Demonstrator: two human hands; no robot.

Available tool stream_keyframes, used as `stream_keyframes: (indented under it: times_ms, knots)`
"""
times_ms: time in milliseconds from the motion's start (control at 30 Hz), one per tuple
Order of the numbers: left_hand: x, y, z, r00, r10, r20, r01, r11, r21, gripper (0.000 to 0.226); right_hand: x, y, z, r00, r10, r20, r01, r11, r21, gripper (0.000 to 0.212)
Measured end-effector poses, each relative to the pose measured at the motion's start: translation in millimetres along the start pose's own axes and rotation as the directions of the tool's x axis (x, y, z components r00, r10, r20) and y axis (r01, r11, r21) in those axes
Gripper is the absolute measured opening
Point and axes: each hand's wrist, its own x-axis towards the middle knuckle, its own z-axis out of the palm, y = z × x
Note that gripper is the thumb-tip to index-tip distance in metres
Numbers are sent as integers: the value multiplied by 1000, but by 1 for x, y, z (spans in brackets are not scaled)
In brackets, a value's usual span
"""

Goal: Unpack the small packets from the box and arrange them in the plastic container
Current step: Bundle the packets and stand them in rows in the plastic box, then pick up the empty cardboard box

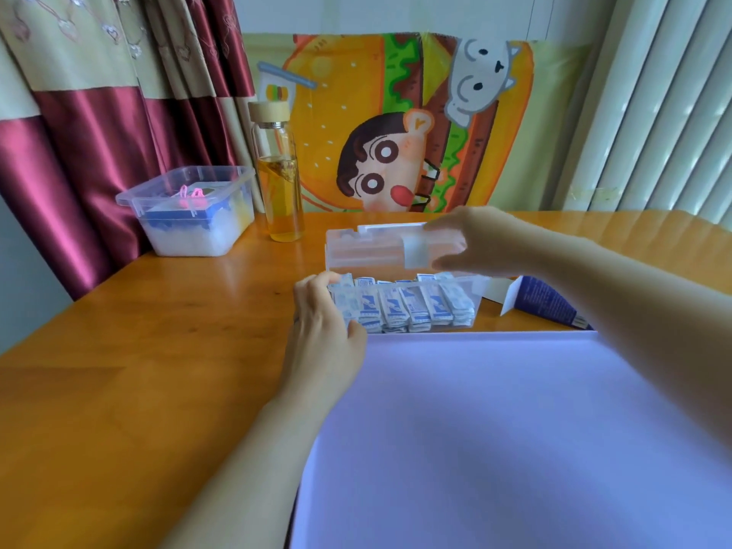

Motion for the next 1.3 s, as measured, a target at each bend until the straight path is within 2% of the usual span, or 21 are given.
stream_keyframes:
  times_ms: [100, 200, 267, 333, 467, 567, 700, 833, 967, 1033, 1100, 1167, 1233, 1300]
  knots:
    - [-1, 0, 0, 1000, 5, -30, -6, 1000, -12, 66, -14, -9, 8, 993, -46, 108, 52, 997, -59, 68]
    - [-2, 6, -1, 1000, 23, 10, -24, 999, 31, 78, -25, -15, 18, 992, -61, 112, 71, 994, -82, 81]
    - [-3, 7, -1, 997, 29, 65, -35, 995, 88, 80, -29, -20, 29, 993, -57, 99, 75, 980, -184, 85]
    - [-4, 6, -1, 995, 21, 93, -33, 992, 126, 78, -31, -23, 40, 998, -42, 56, 53, 972, -231, 80]
    - [-4, 7, -1, 997, 16, 74, -26, 990, 141, 73, -30, -19, 55, 991, -47, -125, 21, 979, -205, 55]
    - [-2, 10, -1, 996, 36, 78, -50, 981, 189, 73, -27, -13, 64, 959, -91, -270, 41, 981, -188, 44]
    - [-2, 6, -3, 994, 48, 95, -70, 969, 237, 70, -23, -8, 79, 909, -112, -401, 39, 982, -187, 39]
    - [0, 6, -2, 993, 57, 99, -84, 951, 298, 71, -21, -5, 87, 879, -120, -462, 35, 982, -188, 42]
    - [3, 5, -3, 995, 46, 89, -71, 950, 304, 72, -18, -5, 91, 887, -106, -449, 25, 983, -182, 42]
    - [2, 8, -3, 995, 51, 85, -76, 944, 322, 72, -20, -5, 82, 900, -106, -422, 62, 991, -115, 43]
    - [3, 9, -3, 996, 44, 82, -70, 935, 349, 72, -22, 2, 68, 916, -22, -399, 55, 996, 70, 44]
    - [3, 10, -4, 996, 30, 79, -58, 921, 386, 71, -27, 21, 58, 869, 120, -481, -33, 982, 186, 43]
    - [3, 13, -2, 998, 6, 58, -33, 881, 471, 70, -32, 52, 46, 819, 290, -496, -227, 956, 184, 46]
    - [4, 19, 2, 999, -44, 30, 19, 822, 568, 71, -34, 82, 38, 857, 412, -309, -424, 905, 29, 64]
